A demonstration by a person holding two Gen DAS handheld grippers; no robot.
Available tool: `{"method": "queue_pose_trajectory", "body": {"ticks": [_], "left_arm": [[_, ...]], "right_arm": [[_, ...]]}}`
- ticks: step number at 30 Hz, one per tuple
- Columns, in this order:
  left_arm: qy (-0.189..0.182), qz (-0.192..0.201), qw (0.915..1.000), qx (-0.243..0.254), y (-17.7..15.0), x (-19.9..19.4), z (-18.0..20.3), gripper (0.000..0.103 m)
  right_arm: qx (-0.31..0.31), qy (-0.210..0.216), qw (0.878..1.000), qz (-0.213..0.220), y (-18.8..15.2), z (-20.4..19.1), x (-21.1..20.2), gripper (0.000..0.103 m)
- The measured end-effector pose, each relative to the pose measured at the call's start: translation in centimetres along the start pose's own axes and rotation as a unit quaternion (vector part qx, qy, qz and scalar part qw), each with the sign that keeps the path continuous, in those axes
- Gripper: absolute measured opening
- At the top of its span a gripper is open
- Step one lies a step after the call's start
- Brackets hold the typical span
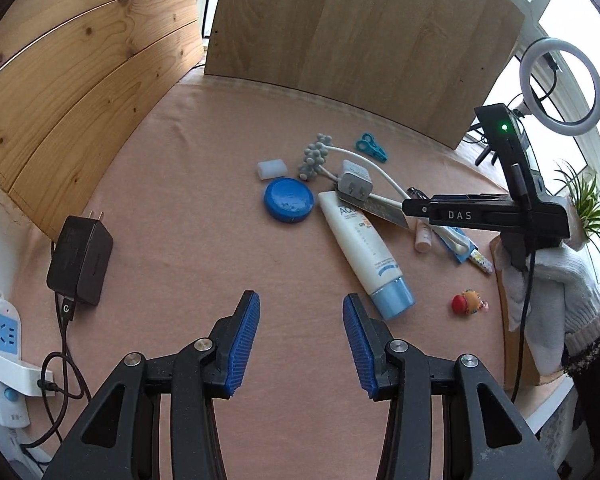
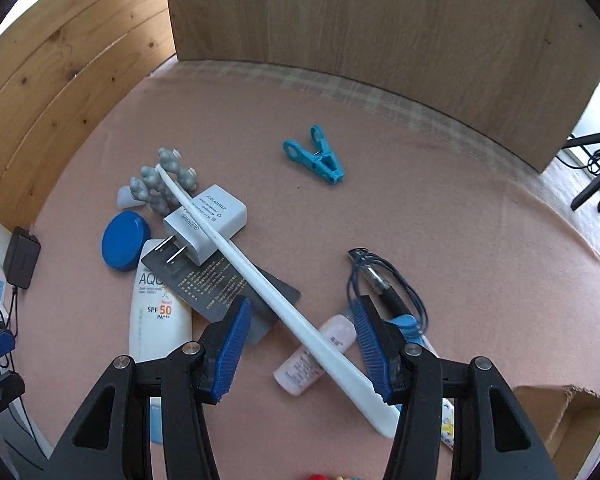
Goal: Organize objects
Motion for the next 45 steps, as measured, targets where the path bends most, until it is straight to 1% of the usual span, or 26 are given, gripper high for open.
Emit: {"method": "queue_pose_trajectory", "body": {"ticks": [2,3,5,6,9,12,14,18,21,23,29,35,39,45], "left_arm": [[-0.001,-0.002,1.0,-0.003,0.0,0.2,-0.2,0.047],[-0.002,-0.003,1.0,-0.004,0.0,0.2,-0.3,0.047],[-0.004,-0.004,1.0,-0.004,0.0,0.4,-0.2,0.047],[-0.004,-0.005,1.0,-0.003,0.0,0.5,-0.1,0.047],[-0.007,-0.008,0.9999,0.001,0.2,0.8,0.4,0.047],[-0.01,-0.012,0.9998,0.009,0.4,1.2,1.1,0.047],[-0.012,-0.015,0.9997,0.015,0.5,1.5,1.7,0.047],[-0.016,-0.021,0.9993,0.028,0.5,1.9,2.8,0.047],[-0.02,-0.025,0.9987,0.04,0.6,2.4,3.8,0.047],[-0.022,-0.029,0.9981,0.05,0.6,2.7,4.6,0.047],[-0.028,-0.045,0.9957,0.076,0.4,4.2,6.9,0.047],[-0.031,-0.061,0.993,0.096,0.3,6.0,8.9,0.047],[-0.033,-0.071,0.9911,0.108,0.2,7.1,9.9,0.047],[-0.045,-0.086,0.9858,0.137,0.1,8.6,12.6,0.047]], "right_arm": [[0.001,0.004,1.0,-0.009,0.1,-0.2,0.5,0.048],[0.003,0.007,1.0,-0.013,0.1,-0.3,0.6,0.045],[0.012,0.021,0.999,-0.023,-0.1,-0.4,0.9,0.028],[0.018,0.032,0.999,-0.027,-0.2,-0.3,0.9,0.024],[0.046,0.068,0.996,-0.034,-1.2,0.0,1.0,0.019],[0.077,0.107,0.991,-0.038,-2.5,0.4,1.0,0.013],[0.094,0.121,0.987,-0.039,-3.6,0.5,0.9,0.01],[0.122,0.136,0.983,-0.032,-6.4,0.8,0.4,0.008],[0.155,0.16,0.974,-0.031,-8.5,1.6,0.4,0.008],[0.166,0.166,0.972,-0.031,-9.8,1.9,0.4,0.008],[0.178,0.179,0.967,-0.034,-12.5,1.7,0.3,0.008],[0.179,0.188,0.965,-0.038,-15.0,1.1,-0.2,0.008],[0.181,0.186,0.965,-0.038,-16.3,0.8,-0.4,0.008],[0.197,0.196,0.96,-0.037,-18.0,1.0,-0.5,0.008]]}}
Point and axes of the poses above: each gripper's, at about its wrist camera, not at the fingertips, and x roughly the way its jaws point, z to its right, y to its top, the point moved 3 cm from there along x, roughly the way its jaws point, and after that the axes turned 11 degrees about -z, right-handed, at the moved point
